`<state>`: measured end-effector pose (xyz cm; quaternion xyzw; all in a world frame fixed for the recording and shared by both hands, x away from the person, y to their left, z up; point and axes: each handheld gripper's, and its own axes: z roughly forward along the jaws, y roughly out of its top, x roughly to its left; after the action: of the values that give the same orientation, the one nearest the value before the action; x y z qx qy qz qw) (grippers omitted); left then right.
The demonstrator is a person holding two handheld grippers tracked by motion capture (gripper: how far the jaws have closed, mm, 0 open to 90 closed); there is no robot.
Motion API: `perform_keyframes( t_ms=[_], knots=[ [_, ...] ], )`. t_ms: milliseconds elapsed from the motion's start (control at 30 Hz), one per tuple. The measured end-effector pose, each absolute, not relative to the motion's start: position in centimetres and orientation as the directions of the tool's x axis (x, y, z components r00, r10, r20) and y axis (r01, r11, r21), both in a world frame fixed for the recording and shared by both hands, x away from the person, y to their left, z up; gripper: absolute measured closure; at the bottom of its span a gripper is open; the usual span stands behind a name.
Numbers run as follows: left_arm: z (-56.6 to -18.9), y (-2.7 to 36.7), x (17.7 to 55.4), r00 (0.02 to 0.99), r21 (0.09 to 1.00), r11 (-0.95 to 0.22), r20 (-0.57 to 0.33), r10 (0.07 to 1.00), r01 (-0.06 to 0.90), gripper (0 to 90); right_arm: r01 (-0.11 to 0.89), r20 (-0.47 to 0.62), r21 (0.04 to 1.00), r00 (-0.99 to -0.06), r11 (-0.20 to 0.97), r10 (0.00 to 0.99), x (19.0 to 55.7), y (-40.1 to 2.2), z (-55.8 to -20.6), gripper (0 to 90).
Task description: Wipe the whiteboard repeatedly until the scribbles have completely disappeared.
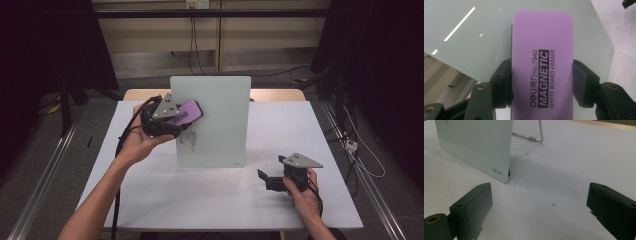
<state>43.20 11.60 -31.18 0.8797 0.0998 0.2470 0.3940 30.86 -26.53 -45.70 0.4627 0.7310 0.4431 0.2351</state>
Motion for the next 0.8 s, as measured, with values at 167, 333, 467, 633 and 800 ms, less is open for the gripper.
perform_keyframes(
  t_ms=[167,333,467,633,800],
  knots=[
    [-32.0,11.4,42.9,0.864,0.734,-0.679,0.355,0.356,-0.022,41.3,0.468,0.066,0.865,-0.463,0.18,0.884,30.9,-26.5,-45.7,6.1],
    [-32.5,11.3,42.7,0.87,0.727,-0.687,0.351,0.346,-0.02,41.2,0.467,0.066,0.866,-0.462,0.179,0.885,30.9,-26.5,-45.7,6.1],
    [-33.0,11.3,42.5,0.88,0.724,-0.69,0.336,0.335,-0.014,41.2,0.466,0.065,0.866,-0.463,0.181,0.884,30.9,-26.5,-45.7,6.1],
    [-33.2,11.4,42.5,0.879,0.725,-0.689,0.34,0.334,-0.019,41.2,0.468,0.066,0.866,-0.459,0.178,0.886,30.9,-26.6,-45.7,6.1],
    [-32.2,11.7,42.7,0.864,0.738,-0.675,0.352,0.359,-0.021,41.3,0.466,0.065,0.866,-0.464,0.181,0.883,30.8,-26.5,-45.7,6.1]
  ],
)
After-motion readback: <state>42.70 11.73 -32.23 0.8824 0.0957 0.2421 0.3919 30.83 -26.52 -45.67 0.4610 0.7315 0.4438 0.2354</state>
